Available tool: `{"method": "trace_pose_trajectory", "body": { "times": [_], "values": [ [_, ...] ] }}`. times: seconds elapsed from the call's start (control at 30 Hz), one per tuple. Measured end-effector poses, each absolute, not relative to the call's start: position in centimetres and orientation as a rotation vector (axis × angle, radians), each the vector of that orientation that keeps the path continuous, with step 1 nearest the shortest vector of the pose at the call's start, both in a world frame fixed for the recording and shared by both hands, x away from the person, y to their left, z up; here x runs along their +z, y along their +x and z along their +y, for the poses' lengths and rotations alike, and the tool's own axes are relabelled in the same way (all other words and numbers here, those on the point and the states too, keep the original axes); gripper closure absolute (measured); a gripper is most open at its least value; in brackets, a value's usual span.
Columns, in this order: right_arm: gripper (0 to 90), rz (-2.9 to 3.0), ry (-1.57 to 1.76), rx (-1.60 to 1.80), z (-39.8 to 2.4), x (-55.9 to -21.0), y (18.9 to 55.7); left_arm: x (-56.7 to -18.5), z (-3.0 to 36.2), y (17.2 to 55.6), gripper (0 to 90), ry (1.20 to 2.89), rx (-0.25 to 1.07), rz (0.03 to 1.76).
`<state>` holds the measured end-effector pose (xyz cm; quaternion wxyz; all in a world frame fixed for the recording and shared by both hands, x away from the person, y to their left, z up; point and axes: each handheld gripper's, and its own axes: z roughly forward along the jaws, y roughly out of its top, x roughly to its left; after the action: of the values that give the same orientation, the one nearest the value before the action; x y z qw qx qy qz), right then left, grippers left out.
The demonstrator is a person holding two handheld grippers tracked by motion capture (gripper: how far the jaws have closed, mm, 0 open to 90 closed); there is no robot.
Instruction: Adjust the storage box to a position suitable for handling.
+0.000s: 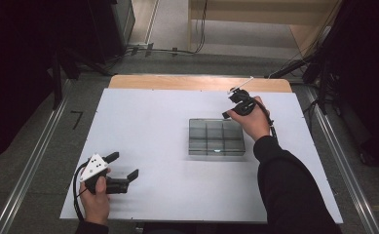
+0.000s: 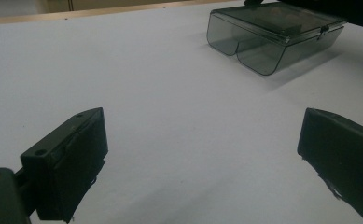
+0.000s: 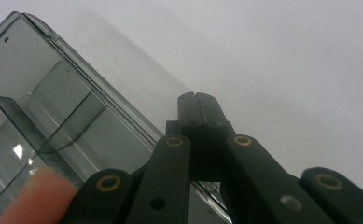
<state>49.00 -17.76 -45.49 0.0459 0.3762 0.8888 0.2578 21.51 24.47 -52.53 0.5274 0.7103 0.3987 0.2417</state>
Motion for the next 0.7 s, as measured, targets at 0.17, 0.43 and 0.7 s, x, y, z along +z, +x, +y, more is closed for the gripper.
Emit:
{"method": "trace_pose_trajectory", "body": {
  "times": [0.17,0.43,0.7],
  "values": [
    [88.3,2.744,1.139,0.777,-17.0,-46.0,48.6,-52.5,24.5,21.7,1.6,1.695,0.579,0.964],
    [88.3,2.798,1.058,0.78,-16.1,-45.7,47.4,-52.5,24.4,21.9,1.7,1.697,0.581,0.96],
    [88.3,2.814,0.992,0.781,-15.3,-45.6,45.9,-52.6,24.3,21.6,1.6,1.7,0.58,0.951]
  ]
}}
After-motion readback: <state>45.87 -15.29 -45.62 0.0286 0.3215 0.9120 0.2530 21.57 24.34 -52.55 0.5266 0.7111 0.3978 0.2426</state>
